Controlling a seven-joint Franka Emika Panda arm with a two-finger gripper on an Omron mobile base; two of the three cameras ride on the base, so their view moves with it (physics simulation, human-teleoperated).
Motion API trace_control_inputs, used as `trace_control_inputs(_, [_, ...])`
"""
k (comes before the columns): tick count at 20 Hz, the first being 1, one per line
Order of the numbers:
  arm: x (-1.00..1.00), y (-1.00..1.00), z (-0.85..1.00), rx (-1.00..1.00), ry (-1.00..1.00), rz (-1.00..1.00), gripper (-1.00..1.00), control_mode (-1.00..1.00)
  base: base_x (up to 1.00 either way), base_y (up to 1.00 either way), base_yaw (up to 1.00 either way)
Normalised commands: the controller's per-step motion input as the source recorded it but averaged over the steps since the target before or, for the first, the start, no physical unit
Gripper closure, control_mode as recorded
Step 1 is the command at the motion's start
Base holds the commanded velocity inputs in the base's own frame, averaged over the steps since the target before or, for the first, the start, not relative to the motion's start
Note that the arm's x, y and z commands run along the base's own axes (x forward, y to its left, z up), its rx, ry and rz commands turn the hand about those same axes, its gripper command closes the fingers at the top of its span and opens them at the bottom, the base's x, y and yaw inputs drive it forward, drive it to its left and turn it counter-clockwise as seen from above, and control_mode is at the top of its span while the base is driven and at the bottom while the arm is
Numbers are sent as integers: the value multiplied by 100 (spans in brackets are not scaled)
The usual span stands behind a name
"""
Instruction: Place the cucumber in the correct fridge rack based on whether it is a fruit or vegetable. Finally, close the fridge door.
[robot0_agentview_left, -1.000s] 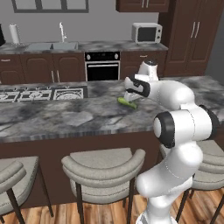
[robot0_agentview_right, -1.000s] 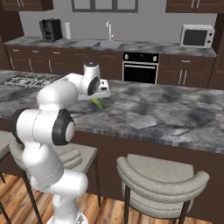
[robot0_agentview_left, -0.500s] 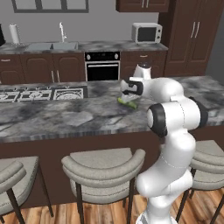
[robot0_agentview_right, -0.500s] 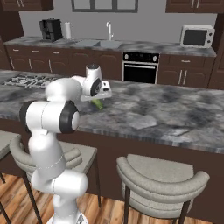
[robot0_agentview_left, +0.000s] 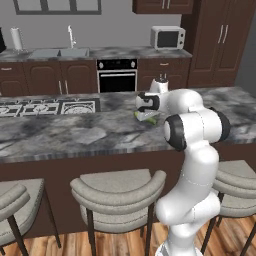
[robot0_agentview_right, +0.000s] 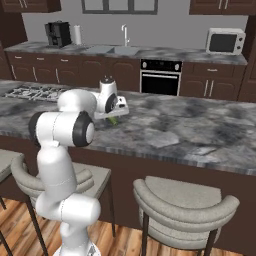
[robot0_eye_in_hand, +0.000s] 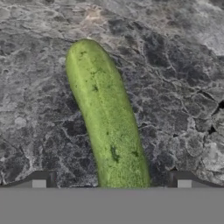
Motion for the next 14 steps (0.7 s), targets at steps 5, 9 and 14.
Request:
trace_control_inputs(5, [6, 0, -27, 0, 2, 0, -100, -100, 0, 0, 0])
trace_control_inputs(9, [0, 0, -35, 0, 3, 0, -100, -100, 0, 0, 0])
trace_control_inputs(14, [0, 0, -38, 0, 0, 0, 100, -100, 0, 0, 0])
